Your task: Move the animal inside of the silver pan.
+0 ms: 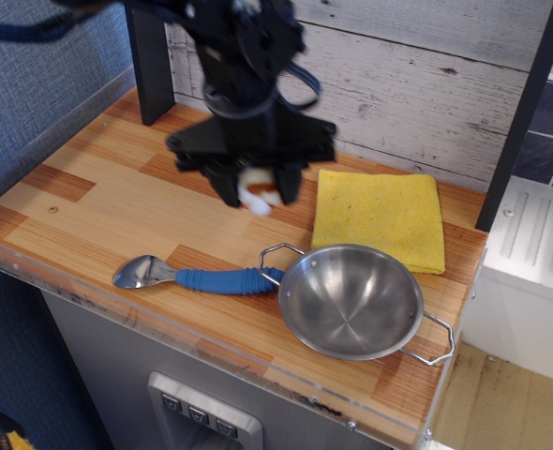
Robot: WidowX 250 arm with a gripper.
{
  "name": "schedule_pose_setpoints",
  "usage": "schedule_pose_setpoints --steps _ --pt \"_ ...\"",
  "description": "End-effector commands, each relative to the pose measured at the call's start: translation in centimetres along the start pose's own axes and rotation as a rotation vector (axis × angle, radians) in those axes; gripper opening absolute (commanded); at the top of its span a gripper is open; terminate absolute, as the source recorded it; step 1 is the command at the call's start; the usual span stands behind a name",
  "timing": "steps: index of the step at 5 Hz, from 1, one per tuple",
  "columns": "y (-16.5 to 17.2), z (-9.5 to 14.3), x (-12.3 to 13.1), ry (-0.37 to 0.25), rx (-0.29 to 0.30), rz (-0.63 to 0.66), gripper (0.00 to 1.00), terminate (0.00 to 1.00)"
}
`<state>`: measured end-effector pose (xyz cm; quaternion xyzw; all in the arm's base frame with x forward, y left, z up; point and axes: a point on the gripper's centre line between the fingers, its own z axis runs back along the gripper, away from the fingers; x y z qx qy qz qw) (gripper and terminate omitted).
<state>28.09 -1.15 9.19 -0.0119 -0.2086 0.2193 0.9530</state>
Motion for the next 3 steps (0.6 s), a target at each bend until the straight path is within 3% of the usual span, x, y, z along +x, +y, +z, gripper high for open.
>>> schedule_pose_setpoints --steps 1,2,3 --pt "-3.0 0.9 -3.6 0.041 -0.101 -0.167 0.0 0.0" --pt "-4.5 0.2 -4.9 0.082 -0.128 -0.23 0.0 0.0" --pt "-5.1 -1.1 -6.0 0.132 -0.112 -0.293 0.0 0.0"
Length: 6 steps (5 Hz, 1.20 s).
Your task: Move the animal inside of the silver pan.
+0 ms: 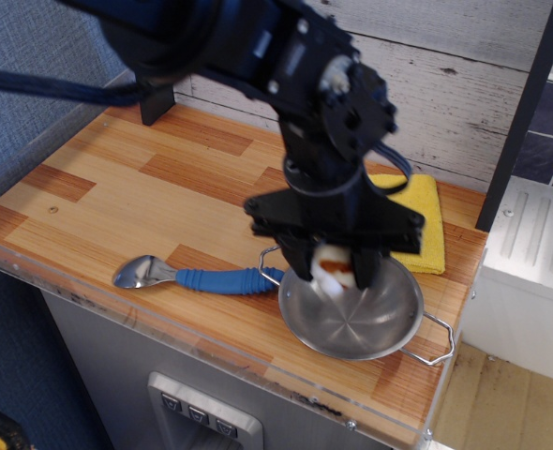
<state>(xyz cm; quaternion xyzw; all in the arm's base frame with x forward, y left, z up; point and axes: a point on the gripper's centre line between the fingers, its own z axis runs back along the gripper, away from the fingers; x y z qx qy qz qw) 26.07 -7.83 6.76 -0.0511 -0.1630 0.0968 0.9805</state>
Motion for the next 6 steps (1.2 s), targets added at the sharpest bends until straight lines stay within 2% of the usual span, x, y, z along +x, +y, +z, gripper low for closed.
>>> schedule_pose_setpoints --steps 1,3,4,6 --pt "-0.3 -1.5 -1.1 0.073 -0.008 -0.091 0.0 0.0" --pt "-0.5 -2.7 -0.8 0.112 -0.015 -0.097 0.0 0.0" --pt "-0.4 -2.8 -0.8 0.128 0.009 -0.068 1.0 0.0" --pt "-0.4 -2.4 -0.7 0.125 0.008 -0.047 1.0 0.0"
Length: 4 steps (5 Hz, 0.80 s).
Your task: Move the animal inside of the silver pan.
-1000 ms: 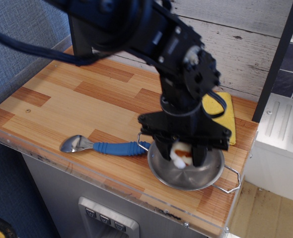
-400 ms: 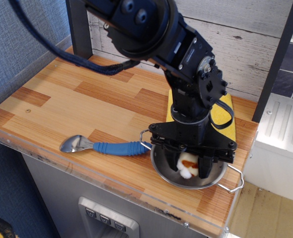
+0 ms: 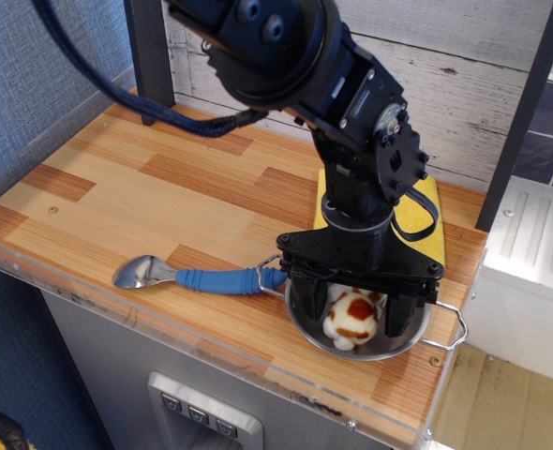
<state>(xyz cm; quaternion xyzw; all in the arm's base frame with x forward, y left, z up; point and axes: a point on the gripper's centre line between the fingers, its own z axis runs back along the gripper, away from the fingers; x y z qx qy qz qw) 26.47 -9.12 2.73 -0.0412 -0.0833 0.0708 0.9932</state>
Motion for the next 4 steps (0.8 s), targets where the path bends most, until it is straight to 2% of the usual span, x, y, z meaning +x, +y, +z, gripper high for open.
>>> schedule_pose_setpoints --steps 1,4 --pt "0.7 2.5 0.3 -0.047 -0.02 0.002 1.0 0.0" --pt "1.3 11.1 1.2 -0.154 -0.062 0.027 1.0 0.0"
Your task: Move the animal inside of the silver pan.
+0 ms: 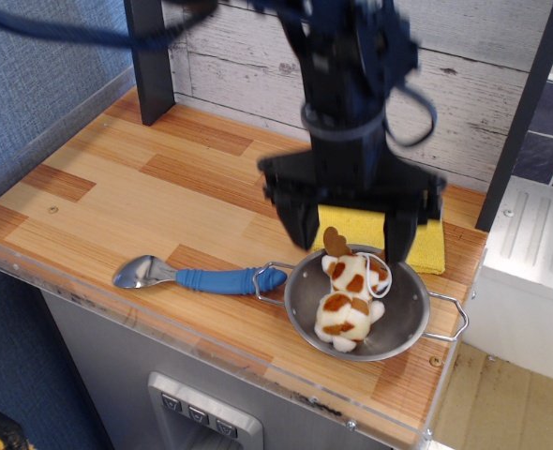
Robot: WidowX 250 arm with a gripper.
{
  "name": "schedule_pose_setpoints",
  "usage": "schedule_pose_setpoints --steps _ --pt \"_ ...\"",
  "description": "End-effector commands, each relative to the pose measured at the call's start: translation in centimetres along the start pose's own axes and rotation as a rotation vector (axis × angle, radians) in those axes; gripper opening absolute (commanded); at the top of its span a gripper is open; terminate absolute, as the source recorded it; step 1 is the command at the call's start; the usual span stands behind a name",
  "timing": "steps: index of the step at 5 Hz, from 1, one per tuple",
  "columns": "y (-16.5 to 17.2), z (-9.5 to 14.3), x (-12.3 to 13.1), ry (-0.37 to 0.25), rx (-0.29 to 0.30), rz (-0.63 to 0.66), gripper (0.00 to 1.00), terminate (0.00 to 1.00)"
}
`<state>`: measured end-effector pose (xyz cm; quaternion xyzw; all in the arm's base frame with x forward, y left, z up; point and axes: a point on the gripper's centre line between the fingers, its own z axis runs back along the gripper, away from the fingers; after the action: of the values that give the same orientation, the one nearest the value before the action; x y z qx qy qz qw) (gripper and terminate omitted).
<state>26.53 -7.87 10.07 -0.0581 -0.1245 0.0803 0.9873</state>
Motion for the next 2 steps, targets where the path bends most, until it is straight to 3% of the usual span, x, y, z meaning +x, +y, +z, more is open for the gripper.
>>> schedule_pose_setpoints --steps 1,2 --pt "0.9 6.3 -0.1 -0.119 -0.013 0.021 1.0 0.0" --pt "1.1 8.3 -0.3 -0.187 -0.025 0.043 1.0 0.0"
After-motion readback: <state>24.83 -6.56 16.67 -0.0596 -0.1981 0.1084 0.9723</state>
